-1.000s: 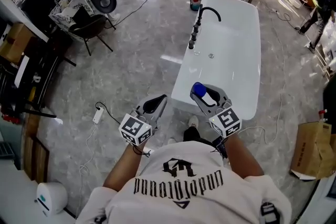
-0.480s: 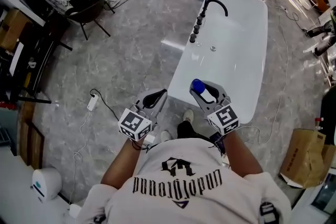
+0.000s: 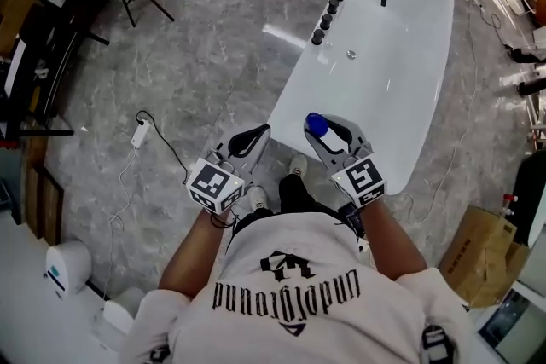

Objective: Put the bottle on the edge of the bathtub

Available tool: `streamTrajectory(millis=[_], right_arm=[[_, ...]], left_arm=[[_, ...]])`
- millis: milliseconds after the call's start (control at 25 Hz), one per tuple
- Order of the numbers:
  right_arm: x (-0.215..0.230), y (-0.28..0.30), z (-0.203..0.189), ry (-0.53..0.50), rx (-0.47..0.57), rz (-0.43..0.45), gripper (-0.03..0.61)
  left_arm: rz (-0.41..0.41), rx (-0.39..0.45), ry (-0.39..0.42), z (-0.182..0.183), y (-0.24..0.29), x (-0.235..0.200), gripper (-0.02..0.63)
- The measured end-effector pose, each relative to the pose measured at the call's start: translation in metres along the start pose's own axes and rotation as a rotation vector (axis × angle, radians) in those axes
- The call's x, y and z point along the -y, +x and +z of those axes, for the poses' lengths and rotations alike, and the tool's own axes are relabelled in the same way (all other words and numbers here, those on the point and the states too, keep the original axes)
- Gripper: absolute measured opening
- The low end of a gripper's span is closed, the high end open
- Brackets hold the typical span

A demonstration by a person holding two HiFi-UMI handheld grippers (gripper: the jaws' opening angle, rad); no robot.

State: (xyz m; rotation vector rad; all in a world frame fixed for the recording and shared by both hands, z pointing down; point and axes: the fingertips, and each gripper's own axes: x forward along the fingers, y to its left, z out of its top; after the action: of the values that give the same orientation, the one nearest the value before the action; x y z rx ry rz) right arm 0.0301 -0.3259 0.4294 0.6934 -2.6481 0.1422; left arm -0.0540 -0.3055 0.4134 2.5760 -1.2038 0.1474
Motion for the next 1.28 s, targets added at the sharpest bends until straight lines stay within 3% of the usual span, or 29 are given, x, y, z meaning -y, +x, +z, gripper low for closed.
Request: streamTrajectory(millis=[800, 1280], right_arm=[[0.042, 0.089, -0.093, -0.013, -0.143, 0.139, 0.155], [0.057, 0.153, -0.17, -0.039, -0.241, 0.204, 0.155]], left_arm=[[0.061, -0.096, -0.096, -0.08, 0.068, -0.061, 0.015], [0.072, -0.166, -0.165, -0.146, 0.095, -0.1, 0.015]])
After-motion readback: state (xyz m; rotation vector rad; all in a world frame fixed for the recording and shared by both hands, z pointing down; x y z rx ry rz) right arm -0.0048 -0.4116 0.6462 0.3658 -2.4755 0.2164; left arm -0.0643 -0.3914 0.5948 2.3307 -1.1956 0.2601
